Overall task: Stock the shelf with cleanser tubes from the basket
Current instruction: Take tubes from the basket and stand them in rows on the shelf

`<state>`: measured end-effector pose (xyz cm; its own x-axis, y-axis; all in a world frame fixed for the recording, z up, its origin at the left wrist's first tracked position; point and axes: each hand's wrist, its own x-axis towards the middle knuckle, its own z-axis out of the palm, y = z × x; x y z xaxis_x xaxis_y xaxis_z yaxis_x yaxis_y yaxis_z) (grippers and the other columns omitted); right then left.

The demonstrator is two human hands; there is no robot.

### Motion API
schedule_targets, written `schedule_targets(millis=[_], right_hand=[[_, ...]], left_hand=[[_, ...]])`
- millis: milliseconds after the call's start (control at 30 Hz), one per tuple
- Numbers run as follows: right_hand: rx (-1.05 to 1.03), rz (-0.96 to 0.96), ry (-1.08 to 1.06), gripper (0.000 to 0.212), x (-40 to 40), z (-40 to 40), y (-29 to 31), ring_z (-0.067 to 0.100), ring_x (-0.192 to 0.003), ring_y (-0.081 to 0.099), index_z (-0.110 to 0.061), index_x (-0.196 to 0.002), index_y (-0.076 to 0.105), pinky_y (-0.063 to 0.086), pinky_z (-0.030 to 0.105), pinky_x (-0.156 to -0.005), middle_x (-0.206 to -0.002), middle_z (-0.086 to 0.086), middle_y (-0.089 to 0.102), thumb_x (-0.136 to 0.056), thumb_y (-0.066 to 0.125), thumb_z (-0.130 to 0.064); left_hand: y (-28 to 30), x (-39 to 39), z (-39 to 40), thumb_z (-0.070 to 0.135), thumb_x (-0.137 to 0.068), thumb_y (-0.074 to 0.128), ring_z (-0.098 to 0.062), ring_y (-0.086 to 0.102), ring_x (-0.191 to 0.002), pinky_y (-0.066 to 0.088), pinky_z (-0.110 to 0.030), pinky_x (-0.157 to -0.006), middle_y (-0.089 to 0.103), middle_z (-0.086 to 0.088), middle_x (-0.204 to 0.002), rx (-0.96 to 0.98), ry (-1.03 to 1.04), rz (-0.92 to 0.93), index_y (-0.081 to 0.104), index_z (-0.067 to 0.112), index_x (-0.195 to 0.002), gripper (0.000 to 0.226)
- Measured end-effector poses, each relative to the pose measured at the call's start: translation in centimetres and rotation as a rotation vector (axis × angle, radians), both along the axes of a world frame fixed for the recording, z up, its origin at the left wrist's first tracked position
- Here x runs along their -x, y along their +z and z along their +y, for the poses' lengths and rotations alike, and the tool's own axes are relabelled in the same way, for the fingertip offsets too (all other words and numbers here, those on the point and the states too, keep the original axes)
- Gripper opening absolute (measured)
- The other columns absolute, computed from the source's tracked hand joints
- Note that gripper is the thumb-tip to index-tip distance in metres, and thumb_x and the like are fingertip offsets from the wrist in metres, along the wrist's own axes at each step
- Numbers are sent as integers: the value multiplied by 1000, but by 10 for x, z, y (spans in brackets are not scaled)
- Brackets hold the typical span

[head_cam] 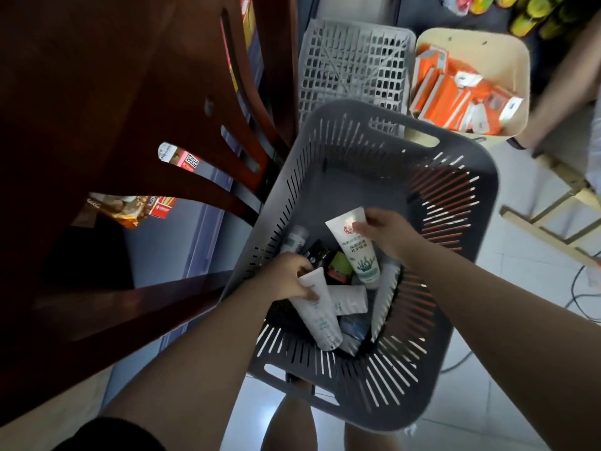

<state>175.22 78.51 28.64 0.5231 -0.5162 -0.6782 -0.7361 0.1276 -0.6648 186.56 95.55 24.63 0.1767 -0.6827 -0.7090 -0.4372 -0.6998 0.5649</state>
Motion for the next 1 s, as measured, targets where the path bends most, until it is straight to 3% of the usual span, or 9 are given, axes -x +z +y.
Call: schedule_targets(millis=[67,200,333,433,567,667,767,933,1000], right_hand=[[-21,-23,-51,24,1,2,-3,27,-98,63,-3,-114,60,49,39,-90,-110,14,66,-91,56,-10],[-68,-41,-140,11,0,2,1,27,-93,64,-16,-101,59,52,44,-89,-99,10,65,-92,55,-13],[-84,-55,-196,20,-1,5,34,26,-92,62,-6,-111,60,51,42,-89,-102,12,64,-93,54,-11],[-50,-83,-171,21,-1,10,77,25,-91,63,-6,-112,60,52,41,-88,-105,14,66,-93,53,-12],[3,-165,-141,21,4,17,146,26,-95,64,-7,-111,61,52,42,-88,-109,14,67,-93,53,-15],[33,-284,-143,12,7,20,203,28,-93,66,-15,-101,62,53,46,-87,-101,10,69,-93,53,-17],[58,-403,-123,9,10,23,261,20,-87,65,-22,-96,60,53,41,-83,-96,4,68,-94,52,-18],[33,-611,-76,12,17,41,344,7,-64,65,-22,-84,62,53,29,-66,-76,-4,68,-93,53,-19],[25,-682,-26,13,20,51,373,10,-63,63,-20,-84,62,49,26,-61,-73,-4,68,-93,53,-20]], left_hand=[[-1,3,1,18,-63,85,-17,64,-87,53,-32,-78,68,-5,-95,-2,109,67,69,7,-96,39],[3,8,2,12,-71,79,-17,62,-88,50,-28,-74,68,-8,-95,50,314,147,70,2,-102,34],[39,6,-2,6,-80,70,-1,59,-74,43,-4,-61,66,-8,-98,111,400,187,65,-5,-111,33],[89,2,-11,1,-84,63,13,56,-55,40,-2,-56,64,-6,-93,199,455,191,64,-6,-111,28],[173,-2,-17,5,-84,66,10,55,-60,39,-10,-62,63,0,-75,342,488,129,69,13,-91,11],[235,0,-14,11,-83,68,13,53,-59,36,-10,-61,61,8,-69,456,536,5,67,14,-82,4],[297,11,-3,14,-80,71,13,53,-56,38,-8,-57,61,15,-66,564,621,-159,67,18,-77,6],[389,45,31,1,-79,69,7,55,-57,43,-10,-59,64,12,-60,781,854,-153,67,7,-73,9],[420,59,47,2,-80,69,-5,56,-61,42,-18,-61,66,3,-62,856,964,-144,68,0,-77,4]])
